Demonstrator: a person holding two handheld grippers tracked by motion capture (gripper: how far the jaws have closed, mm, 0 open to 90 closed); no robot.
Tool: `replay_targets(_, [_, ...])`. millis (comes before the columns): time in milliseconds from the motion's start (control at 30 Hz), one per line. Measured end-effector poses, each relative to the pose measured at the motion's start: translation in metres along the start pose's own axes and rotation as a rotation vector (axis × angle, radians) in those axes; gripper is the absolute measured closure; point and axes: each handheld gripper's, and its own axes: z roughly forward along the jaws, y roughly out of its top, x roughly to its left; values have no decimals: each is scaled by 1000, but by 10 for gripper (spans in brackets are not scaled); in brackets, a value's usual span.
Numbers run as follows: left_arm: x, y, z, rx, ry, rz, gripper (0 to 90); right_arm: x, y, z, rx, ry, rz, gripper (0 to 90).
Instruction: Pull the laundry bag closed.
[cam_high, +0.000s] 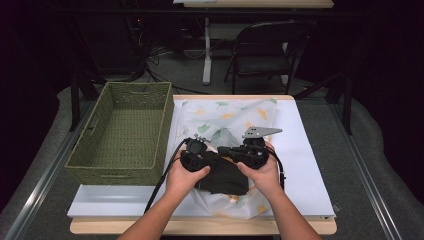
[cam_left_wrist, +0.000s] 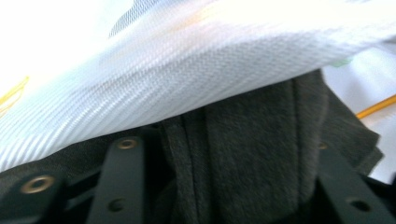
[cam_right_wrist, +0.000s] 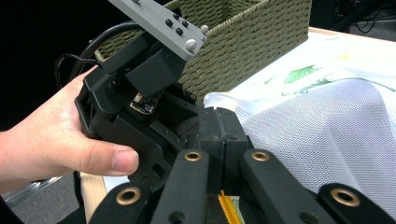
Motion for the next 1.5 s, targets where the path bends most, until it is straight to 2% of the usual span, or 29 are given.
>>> replay_targets(100, [0,-2,1,0,8,6,487,-1,-1,0,7,-10,2,900])
replay_targets(167, [-1,-3,2,-1,20,40,470,-2,-1,0,9,-12,2,900])
replay_targets(200, [-1,-4,3,21,14,36,450,-2,-2,0,11,-15,-1,900])
replay_targets(233, [-1,-4,4,60,13,5,431,-2,-2,1,12,-13,1,900])
replay_targets(267, [0,-5,5,70,10,-13,391,-2,-2,1,12,-13,4,900])
replay_targets(467, [-1,-7,-1,33,-32,-1,303,-5,-3,0,10,-23,2,900])
replay_targets(567, [-2,-9,-9,34,-42,16,268,-6,-4,0,10,-26,7,900])
replay_targets(800, [-3,-24,-23,26,-43,51,266,-6,-4,0,10,-32,6,900])
replay_targets(900, [-1,-29,-22,35,-31,69,277,-6,-4,0,10,-31,2,900])
replay_targets(967, [0,-31,-20,35,-19,74,320,-5,-4,0,12,-31,0,900])
replay_targets(1200, [6,-39,-12,-13,-31,79,393,-3,-4,0,14,-31,-3,900])
replay_targets(1367, [9,-44,-9,-54,-41,44,409,-2,-5,1,17,-29,-13,900])
replay_targets(1500, [10,-48,-6,-80,-56,53,492,-1,-5,2,18,-27,-16,900])
